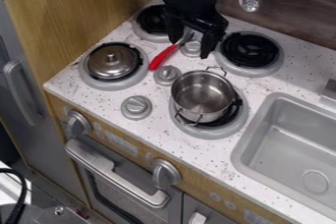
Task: Put the red fork to the upper right burner
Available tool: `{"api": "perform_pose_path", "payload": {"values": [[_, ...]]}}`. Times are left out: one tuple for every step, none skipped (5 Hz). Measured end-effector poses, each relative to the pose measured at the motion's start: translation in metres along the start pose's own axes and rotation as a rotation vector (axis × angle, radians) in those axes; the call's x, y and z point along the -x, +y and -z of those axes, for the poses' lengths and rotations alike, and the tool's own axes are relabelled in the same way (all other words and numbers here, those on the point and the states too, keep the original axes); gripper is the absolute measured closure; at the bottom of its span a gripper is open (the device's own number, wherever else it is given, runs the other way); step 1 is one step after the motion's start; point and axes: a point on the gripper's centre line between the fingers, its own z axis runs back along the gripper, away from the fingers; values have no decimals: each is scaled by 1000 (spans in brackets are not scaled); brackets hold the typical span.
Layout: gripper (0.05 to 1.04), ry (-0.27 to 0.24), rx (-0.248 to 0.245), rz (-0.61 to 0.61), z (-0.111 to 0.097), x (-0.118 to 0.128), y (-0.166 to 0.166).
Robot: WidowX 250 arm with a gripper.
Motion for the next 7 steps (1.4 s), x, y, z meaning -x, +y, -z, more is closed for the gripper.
{"api": "perform_pose_path", "payload": {"values": [[86, 53, 7, 2, 17, 9, -2], [86, 1, -18, 21, 23, -4, 12], [86, 10, -46, 20, 39, -21, 50], [86, 28, -47, -35, 54, -30, 82], [86, 74, -30, -85, 75, -34, 101], [86, 123, 22, -82, 102, -34, 102], [86, 110, 44, -97, 113, -38, 100]]}}
